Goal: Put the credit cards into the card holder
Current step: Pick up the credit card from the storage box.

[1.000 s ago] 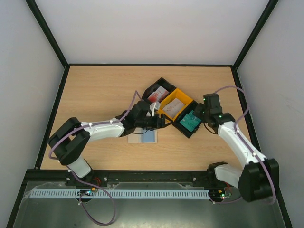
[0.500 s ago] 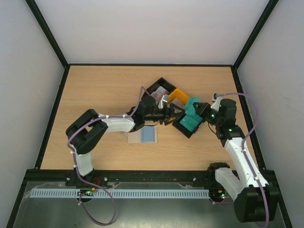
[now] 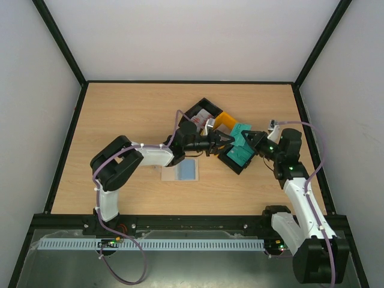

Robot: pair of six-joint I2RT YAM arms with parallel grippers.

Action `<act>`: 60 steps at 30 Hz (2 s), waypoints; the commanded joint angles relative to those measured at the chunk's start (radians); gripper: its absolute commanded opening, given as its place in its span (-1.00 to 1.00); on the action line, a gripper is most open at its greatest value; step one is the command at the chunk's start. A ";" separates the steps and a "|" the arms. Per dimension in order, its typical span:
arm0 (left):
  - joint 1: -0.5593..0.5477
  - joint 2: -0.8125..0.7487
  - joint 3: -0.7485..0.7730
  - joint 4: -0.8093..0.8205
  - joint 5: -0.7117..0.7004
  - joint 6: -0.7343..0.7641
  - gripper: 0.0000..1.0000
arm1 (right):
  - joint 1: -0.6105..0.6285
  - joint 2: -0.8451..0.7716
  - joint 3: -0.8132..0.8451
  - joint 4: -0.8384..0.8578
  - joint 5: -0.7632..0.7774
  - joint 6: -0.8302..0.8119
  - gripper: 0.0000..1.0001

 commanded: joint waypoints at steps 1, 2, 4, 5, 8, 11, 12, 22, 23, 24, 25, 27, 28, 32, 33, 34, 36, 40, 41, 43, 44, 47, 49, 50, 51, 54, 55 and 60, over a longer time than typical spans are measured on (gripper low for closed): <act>0.008 0.023 0.027 0.089 0.011 -0.046 -0.46 | -0.001 -0.018 -0.016 0.042 -0.058 0.037 -0.96; 0.007 0.022 0.025 0.088 0.011 -0.045 -0.54 | -0.002 -0.018 -0.017 0.040 -0.055 0.039 -0.96; 0.008 0.019 0.019 0.099 0.010 -0.045 -0.78 | -0.001 -0.017 -0.019 0.037 -0.049 0.038 -0.96; 0.007 0.017 0.017 0.104 0.012 -0.044 -0.89 | -0.001 -0.019 -0.019 0.034 -0.043 0.035 -0.96; 0.009 0.011 0.015 0.107 0.012 -0.036 -0.95 | -0.001 -0.021 -0.019 0.019 -0.027 0.028 -0.95; 0.008 0.004 0.019 0.101 0.008 -0.026 -0.95 | -0.001 -0.024 -0.018 -0.003 -0.013 0.022 -0.64; 0.009 0.005 0.022 0.101 0.008 -0.026 -0.95 | -0.001 -0.025 -0.017 -0.011 -0.011 0.021 -0.51; 0.028 0.023 0.043 0.120 0.009 -0.048 -0.95 | -0.001 -0.082 -0.035 -0.065 0.025 0.021 -0.48; 0.030 0.023 0.043 0.121 0.008 -0.048 -0.95 | -0.002 -0.091 -0.041 -0.065 0.030 0.028 -0.52; 0.032 0.021 0.044 0.120 0.007 -0.048 -0.95 | -0.001 -0.100 -0.046 -0.060 0.034 0.036 -0.56; 0.032 0.021 0.045 0.118 0.006 -0.048 -0.95 | -0.001 -0.110 -0.052 -0.048 0.036 0.043 -0.59; 0.032 0.023 0.047 0.117 0.005 -0.050 -0.95 | -0.001 -0.139 -0.073 -0.018 0.048 0.061 -0.69; 0.032 0.025 0.045 0.118 0.005 -0.052 -0.95 | -0.001 -0.151 -0.082 0.003 0.050 0.073 -0.77; 0.030 0.032 0.044 0.130 0.008 -0.060 -0.95 | -0.001 -0.159 -0.094 0.028 0.058 0.084 -0.96; 0.030 0.032 0.044 0.131 0.008 -0.060 -0.95 | -0.001 -0.154 -0.087 0.012 0.069 0.074 -0.96; 0.030 0.032 0.042 0.130 0.006 -0.057 -0.95 | -0.001 -0.150 -0.076 -0.015 0.087 0.058 -0.96; 0.031 0.032 0.041 0.122 0.006 -0.048 -0.95 | -0.001 -0.148 -0.038 -0.089 0.144 0.014 -0.96; 0.032 0.038 0.041 0.097 0.007 -0.014 -0.95 | -0.001 -0.166 0.024 -0.213 0.277 -0.036 -0.96; 0.032 0.043 0.041 0.102 0.010 -0.014 -0.95 | -0.001 -0.167 0.031 -0.229 0.297 -0.035 -0.96; 0.031 0.054 0.039 0.122 0.017 -0.022 -0.94 | -0.001 -0.167 0.043 -0.267 0.334 -0.030 -0.96; 0.032 0.059 0.035 0.130 0.019 -0.026 -0.95 | -0.002 -0.165 0.051 -0.287 0.355 -0.027 -0.96; 0.032 0.070 0.027 0.142 0.025 -0.027 -0.95 | -0.001 -0.166 0.080 -0.358 0.421 -0.023 -0.96; 0.032 0.072 0.019 0.150 0.028 -0.028 -0.94 | -0.001 -0.174 0.111 -0.392 0.473 -0.022 -0.96; 0.032 0.072 0.015 0.154 0.028 -0.030 -0.94 | -0.001 -0.177 0.126 -0.411 0.495 -0.020 -0.96; 0.034 0.071 0.012 0.156 0.028 -0.030 -0.94 | -0.001 -0.177 0.141 -0.430 0.518 -0.016 -0.96; 0.036 0.069 0.003 0.152 0.027 -0.019 -0.94 | -0.001 -0.175 0.178 -0.473 0.550 -0.010 -0.96; 0.035 0.068 0.001 0.148 0.027 -0.017 -0.93 | -0.001 -0.175 0.186 -0.475 0.545 -0.009 -0.96; 0.034 0.066 -0.005 0.149 0.031 -0.006 -0.94 | -0.001 -0.151 0.217 -0.470 0.491 -0.018 -0.96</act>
